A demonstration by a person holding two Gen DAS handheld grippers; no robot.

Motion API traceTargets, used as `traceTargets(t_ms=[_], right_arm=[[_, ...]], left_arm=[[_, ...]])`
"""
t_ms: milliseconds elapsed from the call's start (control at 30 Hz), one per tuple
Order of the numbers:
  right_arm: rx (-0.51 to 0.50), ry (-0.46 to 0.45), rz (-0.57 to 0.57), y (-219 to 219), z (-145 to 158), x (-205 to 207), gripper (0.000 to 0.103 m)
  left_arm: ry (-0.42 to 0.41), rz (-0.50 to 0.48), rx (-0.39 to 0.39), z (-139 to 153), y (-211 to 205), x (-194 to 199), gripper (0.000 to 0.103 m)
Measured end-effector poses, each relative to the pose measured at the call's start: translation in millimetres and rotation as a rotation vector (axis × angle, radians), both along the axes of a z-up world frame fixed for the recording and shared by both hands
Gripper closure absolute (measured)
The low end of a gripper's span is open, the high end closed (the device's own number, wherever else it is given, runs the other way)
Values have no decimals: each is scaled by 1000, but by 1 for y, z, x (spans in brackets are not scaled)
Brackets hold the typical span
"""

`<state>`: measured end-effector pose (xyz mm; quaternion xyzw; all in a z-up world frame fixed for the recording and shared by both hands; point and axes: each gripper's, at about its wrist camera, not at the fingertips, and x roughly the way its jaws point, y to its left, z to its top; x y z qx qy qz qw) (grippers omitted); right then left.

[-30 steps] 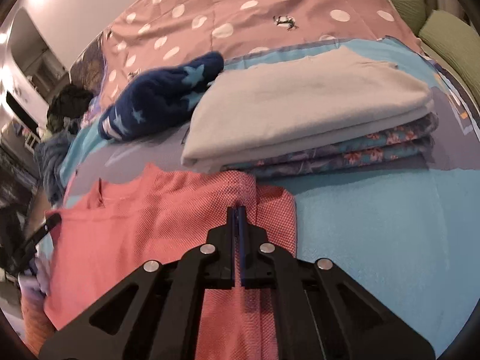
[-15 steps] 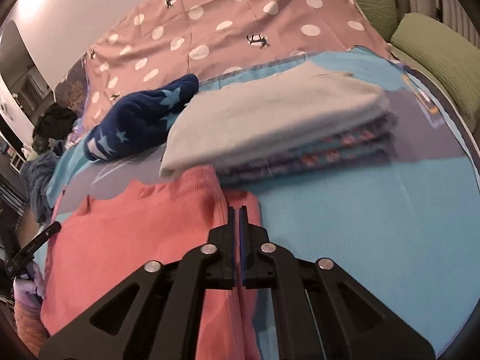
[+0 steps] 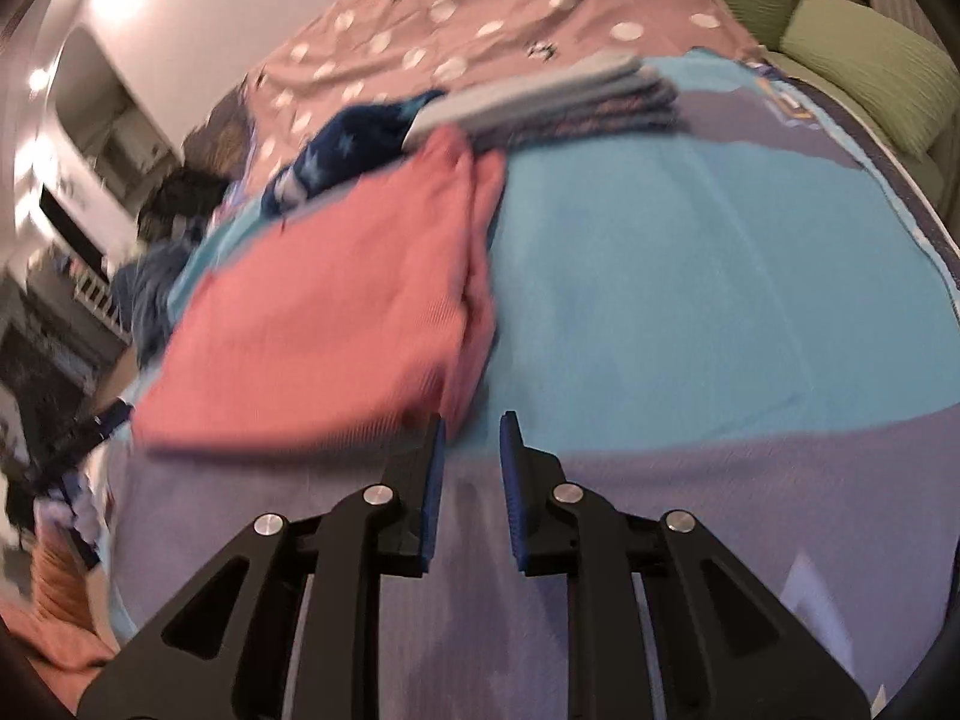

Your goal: Fold small clothes

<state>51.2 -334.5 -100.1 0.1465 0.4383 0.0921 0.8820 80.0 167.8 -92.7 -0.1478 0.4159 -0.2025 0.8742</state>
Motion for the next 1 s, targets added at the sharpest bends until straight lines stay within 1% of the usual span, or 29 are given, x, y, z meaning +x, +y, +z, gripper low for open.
traceTargets(t_ms=[67,133,200,267,300,333,367,400,433,467,500,567,633,667,767,833,867,900,933,967,1000], right_arm=[[-19,-10,15,5,-4,5,84],[10,-24,26,6,-5,10,84],[32,-38,44,7,-7,16,79],[28,-30,46,8,-11,23,79],[25,-34,47,10,-11,26,82],[18,-36,49,10,-10,27,91],[5,-42,48,11,-7,27,99],[-1,-63,56,10,-1,25,101],[-8,-111,76,7,8,19,101],[-23,-143,89,1,13,14,101],[-45,-154,101,-7,18,13,102],[-78,-157,101,-19,18,11,103],[-158,-139,63,-30,15,9,103],[-164,-131,51,-35,13,7,103],[-111,-110,18,-45,9,-4,103],[-63,-100,27,-38,7,-14,103],[-36,-92,29,-35,6,-18,101],[23,-76,32,-30,5,-21,99],[69,-67,34,-27,3,-23,94],[121,-57,32,-23,2,-25,82],[158,-45,28,-18,1,-25,69]], left_arm=[[20,-8,-2,-4,-4,-11,56],[28,-7,-8,-6,-7,-17,55],[29,-10,-12,-9,-10,-20,50],[28,-11,3,-13,-16,-19,50],[32,-9,14,-16,-19,-17,50],[36,-10,23,-20,-23,-13,51],[29,-10,27,-20,-26,-10,54],[21,-18,16,-20,-28,-7,84],[30,-36,-17,-19,-28,-4,100],[33,-29,-26,-18,-27,-5,100],[34,-26,-21,-17,-27,-6,100],[37,-32,0,-16,-26,-10,100],[42,-26,-6,-17,-24,-12,100],[45,-18,-19,-19,-22,-14,100],[55,-1,-32,-21,-19,-16,100],[58,9,-14,-20,-19,-19,99],[62,15,-6,-18,-19,-21,99],[65,18,-2,-17,-18,-23,98],[70,22,3,-15,-17,-27,98],[75,19,2,-13,-17,-32,95],[78,10,-5,-11,-17,-36,83]])
